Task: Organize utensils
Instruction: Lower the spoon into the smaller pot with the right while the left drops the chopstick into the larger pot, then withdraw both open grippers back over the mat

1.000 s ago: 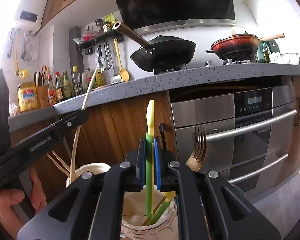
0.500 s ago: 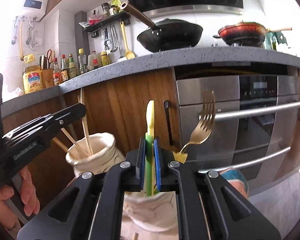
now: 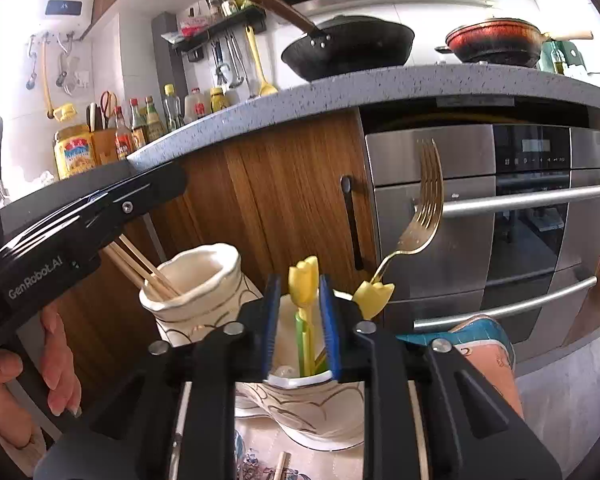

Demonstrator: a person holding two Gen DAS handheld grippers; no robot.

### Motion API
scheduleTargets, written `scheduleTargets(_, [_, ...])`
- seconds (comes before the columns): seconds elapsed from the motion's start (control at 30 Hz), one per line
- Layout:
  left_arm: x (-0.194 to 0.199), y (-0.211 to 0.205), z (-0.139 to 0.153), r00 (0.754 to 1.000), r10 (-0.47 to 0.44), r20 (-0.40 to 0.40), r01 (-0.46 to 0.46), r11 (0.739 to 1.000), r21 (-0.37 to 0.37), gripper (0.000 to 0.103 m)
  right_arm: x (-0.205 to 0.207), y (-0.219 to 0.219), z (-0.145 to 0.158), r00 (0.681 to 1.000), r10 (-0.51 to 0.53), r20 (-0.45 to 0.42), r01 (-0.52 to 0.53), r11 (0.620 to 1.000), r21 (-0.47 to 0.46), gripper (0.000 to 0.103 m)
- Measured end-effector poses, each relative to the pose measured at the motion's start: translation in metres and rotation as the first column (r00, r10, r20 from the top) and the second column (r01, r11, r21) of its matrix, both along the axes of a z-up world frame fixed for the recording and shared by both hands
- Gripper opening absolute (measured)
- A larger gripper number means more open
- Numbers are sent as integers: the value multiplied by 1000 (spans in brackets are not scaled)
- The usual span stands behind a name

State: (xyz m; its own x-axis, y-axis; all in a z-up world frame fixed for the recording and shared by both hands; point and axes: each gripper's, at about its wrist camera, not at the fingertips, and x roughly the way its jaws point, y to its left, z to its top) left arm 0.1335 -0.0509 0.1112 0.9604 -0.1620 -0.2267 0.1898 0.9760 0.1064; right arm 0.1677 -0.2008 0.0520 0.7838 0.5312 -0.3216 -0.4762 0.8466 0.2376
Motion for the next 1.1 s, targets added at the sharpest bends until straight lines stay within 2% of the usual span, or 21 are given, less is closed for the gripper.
scheduleTargets(0.07, [-5, 2, 5, 1000, -1, 9, 1, 1000, -9, 41, -5, -2, 3, 1000, -6, 10, 6, 1000, 5, 29])
scheduleTargets(0.13, [-12, 5, 10, 1000, 2, 19, -1, 1000, -15, 51, -10, -5, 6, 1000, -11, 19, 11, 1000, 14, 36])
scheduleTargets(0.2, [-20, 8, 13, 1000, 7, 24, -7, 1000, -23, 56, -17, -9, 9, 999, -17, 28, 17, 1000, 25, 43])
scheduleTargets(0.27, [-31, 14, 16, 1000, 17, 24, -16, 999, -34, 63, -25, -12, 13, 999, -23, 37, 22, 999, 37, 59])
scheduleTargets(0.4, [-52, 22, 17, 999, 30, 29, -29, 999, -36, 79, -41, -18, 18, 998, -40, 55, 37, 998, 47, 73])
scheduleTargets(0.57, [-78, 35, 8, 999, 43, -3, -43, 997, -59, 85, -60, -24, 15, 997, -48, 66, 45, 997, 56, 98])
scheduleTargets(0.87, [-101, 54, -37, 987, 88, -133, -101, 991, -91, 92, -90, -35, -10, 995, -94, 46, 93, 996, 11, 98])
scheduleTargets(1.1, [-103, 65, -80, 948, 118, -297, -159, 980, -117, 93, -99, -34, -31, 996, -91, -8, 91, 995, -26, 98])
